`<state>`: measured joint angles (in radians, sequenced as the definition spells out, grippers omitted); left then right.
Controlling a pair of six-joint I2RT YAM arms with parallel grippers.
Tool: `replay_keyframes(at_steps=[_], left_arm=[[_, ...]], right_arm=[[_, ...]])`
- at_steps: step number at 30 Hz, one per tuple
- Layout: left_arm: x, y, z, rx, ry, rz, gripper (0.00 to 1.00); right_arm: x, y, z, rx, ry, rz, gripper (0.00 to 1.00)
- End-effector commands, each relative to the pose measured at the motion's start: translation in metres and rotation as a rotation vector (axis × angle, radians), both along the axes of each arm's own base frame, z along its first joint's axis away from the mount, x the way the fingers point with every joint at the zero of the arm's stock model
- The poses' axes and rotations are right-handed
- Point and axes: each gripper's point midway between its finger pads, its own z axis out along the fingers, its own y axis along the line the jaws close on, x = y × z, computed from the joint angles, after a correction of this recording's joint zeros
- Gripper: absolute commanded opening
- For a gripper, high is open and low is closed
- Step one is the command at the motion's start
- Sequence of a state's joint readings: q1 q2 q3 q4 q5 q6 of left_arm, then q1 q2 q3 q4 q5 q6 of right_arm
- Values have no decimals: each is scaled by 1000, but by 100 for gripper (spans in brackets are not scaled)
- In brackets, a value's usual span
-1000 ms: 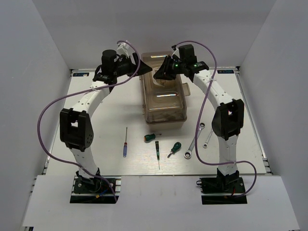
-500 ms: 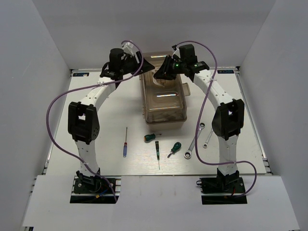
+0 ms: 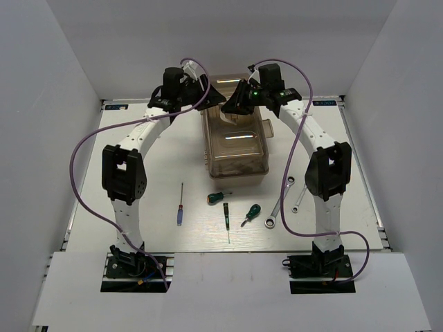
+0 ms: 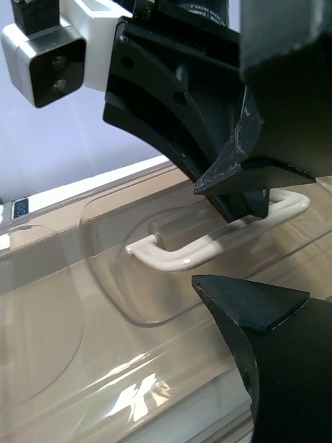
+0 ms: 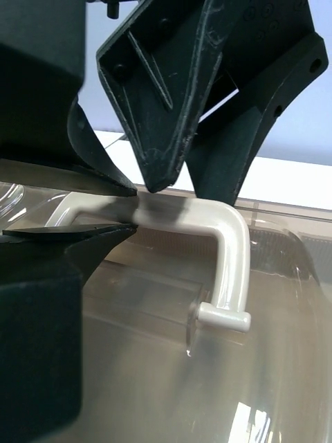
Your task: Sort the tools into containers
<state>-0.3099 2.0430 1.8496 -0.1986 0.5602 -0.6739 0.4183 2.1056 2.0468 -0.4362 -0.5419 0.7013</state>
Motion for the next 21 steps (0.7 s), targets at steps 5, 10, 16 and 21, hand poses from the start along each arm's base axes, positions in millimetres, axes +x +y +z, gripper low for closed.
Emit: replay_keyframes(at_steps=[5, 10, 16, 21], left_arm=[[-7, -8, -9, 11, 95, -60, 58], [-3, -9, -15, 23, 111, -62, 55], [-6, -6, -31, 60, 169, -60, 53], [-16, -10, -43, 110, 198, -70, 50]], right_arm=[[-7, 14, 27, 109, -63, 94, 29], [-17, -2, 42, 89, -133, 146, 48], [-40, -64, 44, -48, -163, 191, 47], [-44, -139, 67, -184, -290, 31, 46]])
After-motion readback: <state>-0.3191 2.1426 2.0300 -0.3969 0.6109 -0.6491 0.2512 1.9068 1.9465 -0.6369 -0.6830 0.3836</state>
